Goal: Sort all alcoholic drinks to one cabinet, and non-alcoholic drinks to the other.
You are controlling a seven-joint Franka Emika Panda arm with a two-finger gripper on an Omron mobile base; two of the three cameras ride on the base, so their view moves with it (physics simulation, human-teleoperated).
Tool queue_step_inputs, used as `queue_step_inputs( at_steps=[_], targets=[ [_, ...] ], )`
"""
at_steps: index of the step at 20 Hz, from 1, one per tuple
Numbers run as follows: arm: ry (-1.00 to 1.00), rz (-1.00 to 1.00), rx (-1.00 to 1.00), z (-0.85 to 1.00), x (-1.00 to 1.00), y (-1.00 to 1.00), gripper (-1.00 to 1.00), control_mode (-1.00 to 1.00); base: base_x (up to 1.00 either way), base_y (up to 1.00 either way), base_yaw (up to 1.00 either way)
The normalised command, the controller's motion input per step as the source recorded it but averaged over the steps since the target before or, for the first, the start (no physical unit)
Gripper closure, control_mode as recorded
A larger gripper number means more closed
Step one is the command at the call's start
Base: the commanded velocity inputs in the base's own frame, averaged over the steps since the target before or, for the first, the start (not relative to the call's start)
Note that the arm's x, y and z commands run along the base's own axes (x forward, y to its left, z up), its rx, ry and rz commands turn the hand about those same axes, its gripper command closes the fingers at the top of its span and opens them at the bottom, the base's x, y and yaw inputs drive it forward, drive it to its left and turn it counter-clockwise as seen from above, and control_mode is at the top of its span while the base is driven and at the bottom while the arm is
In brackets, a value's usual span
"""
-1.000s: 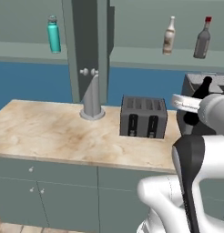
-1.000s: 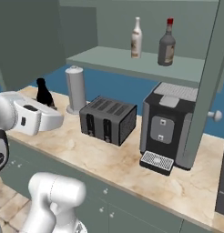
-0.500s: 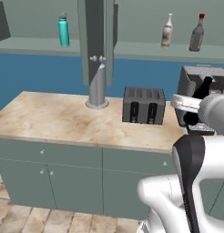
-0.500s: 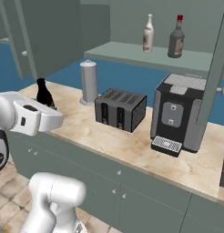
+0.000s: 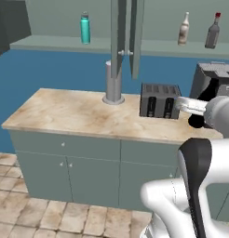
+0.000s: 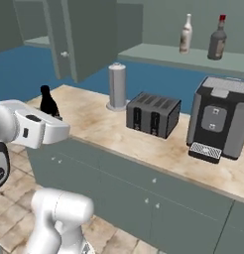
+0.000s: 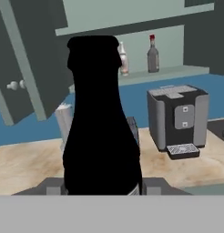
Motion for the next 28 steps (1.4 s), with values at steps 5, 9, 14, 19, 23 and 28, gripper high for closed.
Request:
queue_step_inputs(
  at_steps=[5,9,14,19,23,28],
  targets=[
    [0.0,0.0,0.0,0.0,0.0,0.0,1.0,1.0,-0.06,0.78,0.02],
    [0.0,0.0,0.0,0.0,0.0,0.0,1.0,1.0,0.07,0.68,0.02],
    [0.0,0.0,0.0,0.0,0.0,0.0,1.0,1.0,0.36,0.48,0.0],
    [0.0,0.0,0.0,0.0,0.0,0.0,1.0,1.0,0.62,0.31,0.0],
    [0.0,0.0,0.0,0.0,0.0,0.0,1.0,1.0,0.78,0.18,0.0],
    [0.0,0.0,0.0,0.0,0.0,0.0,1.0,1.0,0.82,0.07,0.0]
  ],
)
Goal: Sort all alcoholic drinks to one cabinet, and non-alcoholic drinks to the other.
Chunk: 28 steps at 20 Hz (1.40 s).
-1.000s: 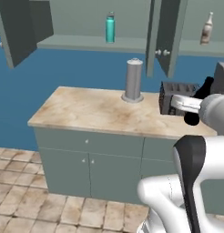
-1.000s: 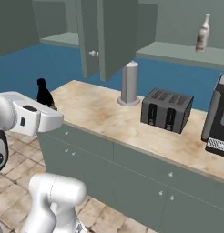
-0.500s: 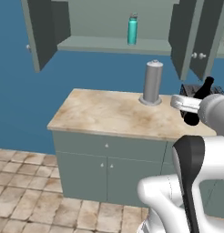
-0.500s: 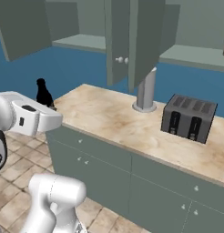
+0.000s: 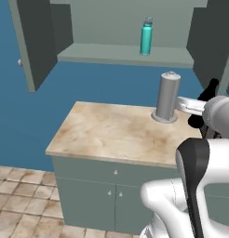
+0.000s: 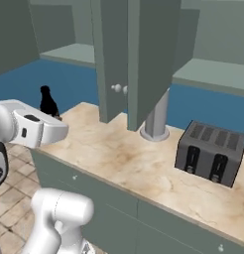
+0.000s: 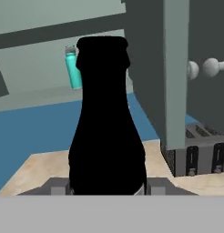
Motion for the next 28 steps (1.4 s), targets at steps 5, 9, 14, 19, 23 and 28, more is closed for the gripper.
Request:
queue_step_inputs(
  at_steps=[5,9,14,19,23,28],
  targets=[
    [0.0,0.0,0.0,0.0,0.0,0.0,1.0,1.0,0.64,0.17,0.0],
    [0.0,0.0,0.0,0.0,0.0,0.0,1.0,1.0,0.44,0.31,0.0],
    [0.0,0.0,0.0,0.0,0.0,0.0,1.0,1.0,0.43,0.34,0.0],
    [0.0,0.0,0.0,0.0,0.0,0.0,1.0,1.0,0.57,0.21,0.0],
    [0.0,0.0,0.0,0.0,0.0,0.0,1.0,1.0,0.7,0.19,-0.02],
    [0.0,0.0,0.0,0.0,0.0,0.0,1.0,1.0,0.75,0.29,-0.04]
  ],
)
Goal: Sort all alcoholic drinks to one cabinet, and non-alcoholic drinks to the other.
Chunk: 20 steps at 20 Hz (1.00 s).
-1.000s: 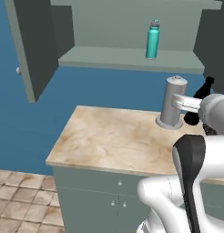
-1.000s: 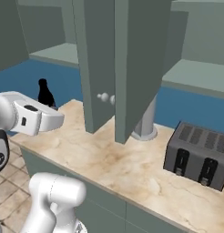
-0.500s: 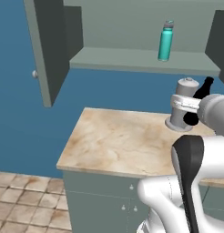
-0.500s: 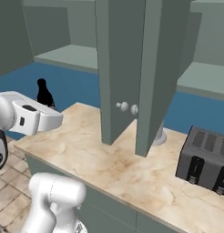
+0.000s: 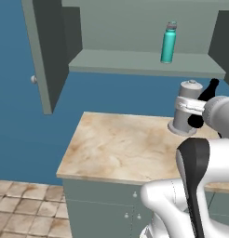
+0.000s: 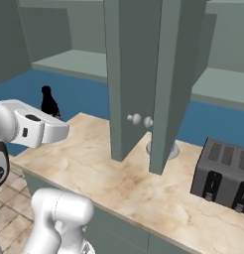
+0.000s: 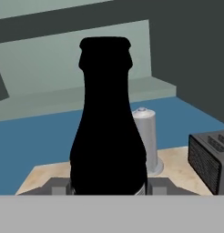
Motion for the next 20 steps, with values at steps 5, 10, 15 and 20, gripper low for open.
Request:
queue_step_inputs(
  at_steps=[5,10,15,20],
  targets=[
    [0.0,0.0,0.0,0.0,0.0,0.0,1.0,1.0,0.69,0.33,-0.02],
    [0.0,0.0,0.0,0.0,0.0,0.0,1.0,1.0,0.59,0.21,0.0],
    [0.0,0.0,0.0,0.0,0.0,0.0,1.0,1.0,0.48,0.23,0.0],
    [0.06,0.05,0.0,0.0,0.26,0.22,1.0,-1.0,0.08,0.06,0.0]
  ],
)
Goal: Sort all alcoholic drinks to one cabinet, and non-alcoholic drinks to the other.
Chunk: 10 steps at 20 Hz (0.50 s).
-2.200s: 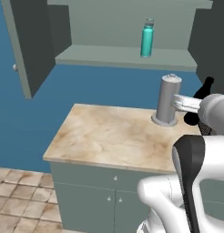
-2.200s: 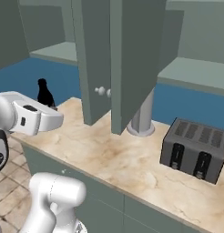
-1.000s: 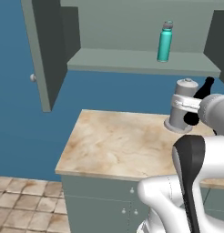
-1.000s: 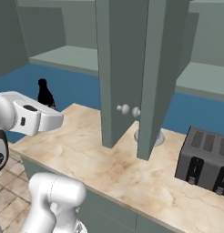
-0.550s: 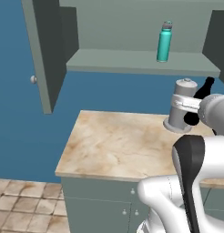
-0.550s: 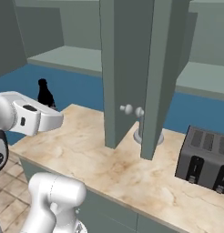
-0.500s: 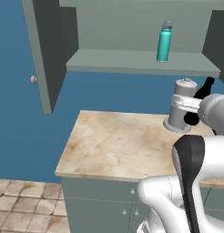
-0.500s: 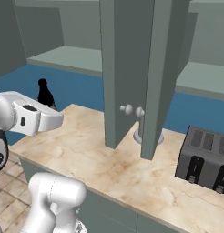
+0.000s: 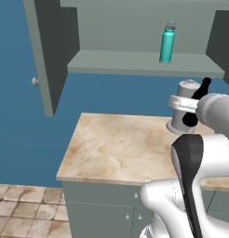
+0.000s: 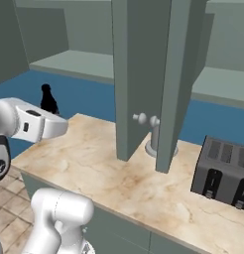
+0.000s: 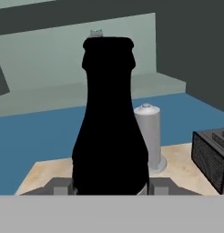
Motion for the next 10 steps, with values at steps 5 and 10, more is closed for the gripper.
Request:
queue_step_inputs(
  at_steps=[5,10],
  targets=[
    [0.04,0.1,0.0,0.01,0.21,0.21,1.0,-1.0,0.0,0.0,0.0],
    [0.0,0.08,0.0,0.15,0.07,0.04,1.0,-1.0,0.0,0.0,0.0]
  ],
)
